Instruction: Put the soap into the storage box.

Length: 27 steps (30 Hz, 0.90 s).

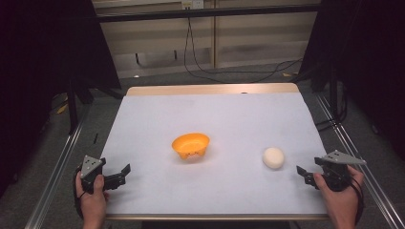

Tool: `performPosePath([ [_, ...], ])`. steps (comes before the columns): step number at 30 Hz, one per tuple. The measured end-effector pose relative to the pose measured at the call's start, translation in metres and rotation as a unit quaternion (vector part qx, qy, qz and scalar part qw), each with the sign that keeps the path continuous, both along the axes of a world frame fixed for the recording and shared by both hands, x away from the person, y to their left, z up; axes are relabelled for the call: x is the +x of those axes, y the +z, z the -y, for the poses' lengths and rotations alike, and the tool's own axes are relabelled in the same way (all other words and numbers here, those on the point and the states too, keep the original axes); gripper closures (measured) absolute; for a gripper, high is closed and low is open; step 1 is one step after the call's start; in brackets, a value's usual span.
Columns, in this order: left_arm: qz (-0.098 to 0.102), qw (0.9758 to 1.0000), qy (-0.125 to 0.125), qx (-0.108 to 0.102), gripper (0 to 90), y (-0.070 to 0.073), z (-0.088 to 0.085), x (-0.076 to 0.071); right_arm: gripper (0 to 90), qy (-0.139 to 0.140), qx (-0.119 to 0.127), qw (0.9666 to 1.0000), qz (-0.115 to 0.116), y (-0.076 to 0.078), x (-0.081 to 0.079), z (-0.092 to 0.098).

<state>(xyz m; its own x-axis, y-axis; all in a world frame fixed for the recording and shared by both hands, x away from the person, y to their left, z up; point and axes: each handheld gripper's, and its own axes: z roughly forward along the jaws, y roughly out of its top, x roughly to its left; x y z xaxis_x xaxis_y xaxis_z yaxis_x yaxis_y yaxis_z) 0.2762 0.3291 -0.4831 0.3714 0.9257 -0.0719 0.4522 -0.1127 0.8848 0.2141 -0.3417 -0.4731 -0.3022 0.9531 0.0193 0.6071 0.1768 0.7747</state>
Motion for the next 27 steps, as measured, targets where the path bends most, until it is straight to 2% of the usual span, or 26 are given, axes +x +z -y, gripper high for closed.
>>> performPosePath([
  [1, -0.001, 1.0, -0.001, 0.004, 0.0, 0.0, 0.0, 0.0, 21.7, 0.036, 0.0, 0.9992, -0.017, 0.002, 0.007, -0.005],
  [2, -0.001, 1.0, -0.001, 0.004, 0.0, 0.0, 0.0, 0.0, 22.6, 0.042, -0.005, 0.9989, -0.021, 0.003, 0.009, -0.007],
  [3, 0.0, 1.0, -0.002, 0.003, 0.0, 0.0, 0.0, 0.0, 22.6, 0.042, -0.005, 0.9989, -0.021, 0.003, 0.009, -0.007],
  [7, 0.001, 1.0, -0.001, 0.001, 0.0, 0.0, 0.0, 0.0, 21.9, 0.071, -0.027, 0.9962, -0.041, 0.007, 0.022, -0.018],
  [9, 0.0, 1.0, -0.002, 0.001, 0.0, 0.0, 0.0, 0.0, 21.9, 0.076, -0.031, 0.9957, -0.042, 0.007, 0.025, -0.019],
  [10, 0.0, 1.0, -0.002, 0.001, 0.0, 0.0, 0.0, 0.0, 23.6, 0.088, -0.035, 0.9946, -0.043, 0.009, 0.028, -0.02],
  [12, 0.0, 1.0, -0.002, 0.002, 0.0, 0.0, 0.001, 0.0, 24.0, 0.092, -0.034, 0.9945, -0.036, 0.012, 0.03, -0.02],
  [14, 0.0, 1.0, -0.002, 0.002, 0.0, 0.0, 0.001, 0.0, 23.7, 0.099, -0.03, 0.9939, -0.038, 0.013, 0.032, -0.02],
  [15, 0.0, 1.0, -0.002, 0.003, 0.0, 0.0, 0.001, 0.0, 23.1, 0.108, -0.037, 0.9922, -0.049, 0.014, 0.036, -0.021],
  [20, 0.0, 1.0, -0.002, 0.0, 0.0, 0.0, 0.0, 0.0, 24.1, 0.138, -0.033, 0.9879, -0.063, 0.015, 0.045, -0.022],
  [21, 0.0, 1.0, -0.002, 0.0, 0.0, 0.0, 0.0, 0.0, 24.1, 0.138, -0.033, 0.9879, -0.063, 0.015, 0.045, -0.022],
  [22, -0.001, 1.0, -0.002, 0.003, 0.0, 0.0, 0.0, 0.0, 24.1, 0.149, -0.033, 0.9861, -0.067, 0.016, 0.048, -0.024],
  [25, -0.001, 1.0, -0.003, 0.003, 0.0, 0.0, 0.0, 0.0, 23.9, 0.161, -0.036, 0.9841, -0.066, 0.017, 0.053, -0.027],
  [27, -0.001, 1.0, -0.003, 0.004, 0.0, 0.0, 0.0, 0.0, 23.9, 0.163, -0.035, 0.9837, -0.068, 0.017, 0.054, -0.028],
])
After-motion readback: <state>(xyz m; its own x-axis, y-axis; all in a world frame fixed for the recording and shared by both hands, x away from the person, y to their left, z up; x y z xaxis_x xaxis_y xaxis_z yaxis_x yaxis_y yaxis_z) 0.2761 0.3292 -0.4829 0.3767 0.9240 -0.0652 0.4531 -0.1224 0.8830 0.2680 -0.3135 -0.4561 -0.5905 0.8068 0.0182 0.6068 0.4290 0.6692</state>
